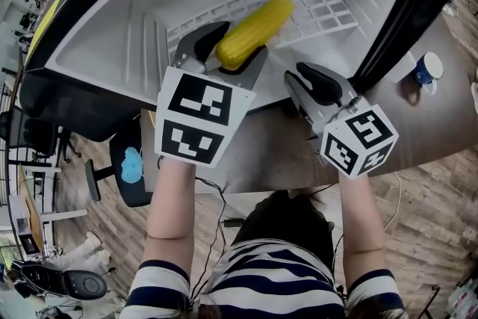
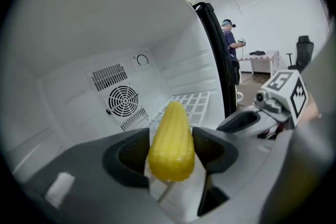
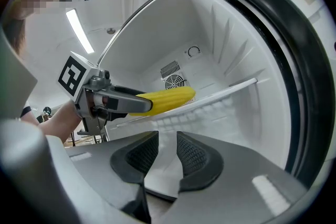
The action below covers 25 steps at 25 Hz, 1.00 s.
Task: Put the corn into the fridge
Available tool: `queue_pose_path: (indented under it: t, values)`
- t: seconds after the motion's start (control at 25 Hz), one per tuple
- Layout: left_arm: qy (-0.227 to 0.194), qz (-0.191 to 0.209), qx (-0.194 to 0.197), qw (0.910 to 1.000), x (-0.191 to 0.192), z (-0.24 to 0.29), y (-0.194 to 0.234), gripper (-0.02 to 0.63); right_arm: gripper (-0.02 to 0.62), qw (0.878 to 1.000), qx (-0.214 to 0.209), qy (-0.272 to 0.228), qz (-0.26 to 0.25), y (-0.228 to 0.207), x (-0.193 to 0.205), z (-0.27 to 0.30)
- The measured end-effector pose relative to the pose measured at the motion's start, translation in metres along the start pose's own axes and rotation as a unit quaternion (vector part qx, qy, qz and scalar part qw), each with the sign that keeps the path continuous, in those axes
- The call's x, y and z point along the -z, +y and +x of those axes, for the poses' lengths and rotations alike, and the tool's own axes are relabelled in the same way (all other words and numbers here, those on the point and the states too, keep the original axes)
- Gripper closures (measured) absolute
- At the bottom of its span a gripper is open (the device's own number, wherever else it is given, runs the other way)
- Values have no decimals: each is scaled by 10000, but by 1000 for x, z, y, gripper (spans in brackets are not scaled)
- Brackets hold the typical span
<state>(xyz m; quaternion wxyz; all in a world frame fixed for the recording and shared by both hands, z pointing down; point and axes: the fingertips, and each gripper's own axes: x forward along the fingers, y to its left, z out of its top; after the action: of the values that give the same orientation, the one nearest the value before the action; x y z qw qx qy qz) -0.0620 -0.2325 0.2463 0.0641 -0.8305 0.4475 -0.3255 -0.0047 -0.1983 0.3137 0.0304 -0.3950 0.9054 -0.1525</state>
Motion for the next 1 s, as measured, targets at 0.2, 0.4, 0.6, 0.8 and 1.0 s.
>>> queue_pose_path:
  t: [0.2,0.4,0.6,0.8,1.0]
  values:
    - [-244,156,-221,9993,-5,-2,8,606,486,10000,16,26,7,-1,2,1]
    - [-295,233,-228,9990,-5,-5,7,606,486,10000,1,29,22,2,3,2]
    - [-484,133,-296,9983,-6,-12,8,606,486,10000,5,32,23,1,4,2]
    - [-626,30,-500,9968,0,-31,7,606,486,10000,57,31,51,0,5,0]
    - [-679,-268,-706,9948,15,-47,3,606,486,9999,70,59,63,0,8,-1]
